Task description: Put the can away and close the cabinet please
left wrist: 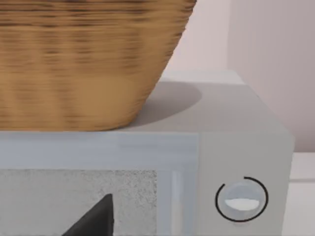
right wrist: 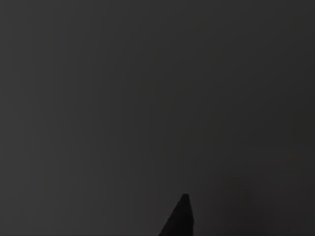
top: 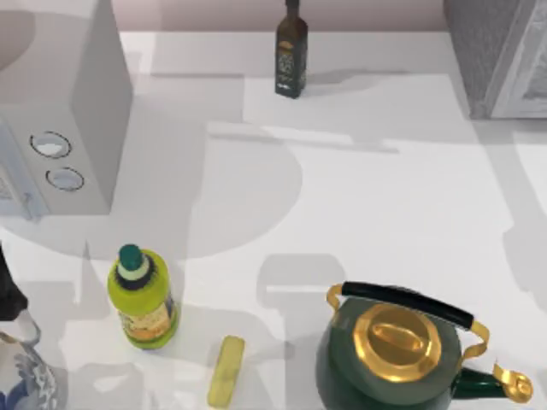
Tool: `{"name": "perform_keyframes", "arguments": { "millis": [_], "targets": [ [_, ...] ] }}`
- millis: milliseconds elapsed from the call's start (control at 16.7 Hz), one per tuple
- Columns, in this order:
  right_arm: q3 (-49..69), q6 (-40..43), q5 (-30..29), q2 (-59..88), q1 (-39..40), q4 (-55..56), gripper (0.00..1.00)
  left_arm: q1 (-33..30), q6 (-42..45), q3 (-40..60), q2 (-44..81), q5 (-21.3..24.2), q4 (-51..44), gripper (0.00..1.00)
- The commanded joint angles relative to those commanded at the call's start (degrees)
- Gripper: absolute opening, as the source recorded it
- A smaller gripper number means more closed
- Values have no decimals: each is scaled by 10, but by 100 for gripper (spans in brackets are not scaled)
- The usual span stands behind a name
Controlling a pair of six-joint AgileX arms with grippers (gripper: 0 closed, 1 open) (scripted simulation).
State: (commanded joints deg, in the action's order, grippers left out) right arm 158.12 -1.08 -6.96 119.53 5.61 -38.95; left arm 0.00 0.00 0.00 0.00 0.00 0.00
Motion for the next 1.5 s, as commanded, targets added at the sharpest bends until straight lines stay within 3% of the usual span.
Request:
{"name": "perform_keyframes", "arguments": {
  "millis": [240,300,1020,1260,1500],
  "targets": [
    [0,0,0,0,0,0,98,0,0,0,0,0,0,100],
    [0,0,0,0,0,0,100,0,0,0,0,0,0,100],
    [-33,10,8,-28,1,10,100,0,0,0,0,0,0,100],
    [-158,32,30,-135,1,50,100,0,0,0,0,0,0,100],
    [-367,48,58,-312,-3,123,100,0,0,0,0,0,0,100]
  ]
}}
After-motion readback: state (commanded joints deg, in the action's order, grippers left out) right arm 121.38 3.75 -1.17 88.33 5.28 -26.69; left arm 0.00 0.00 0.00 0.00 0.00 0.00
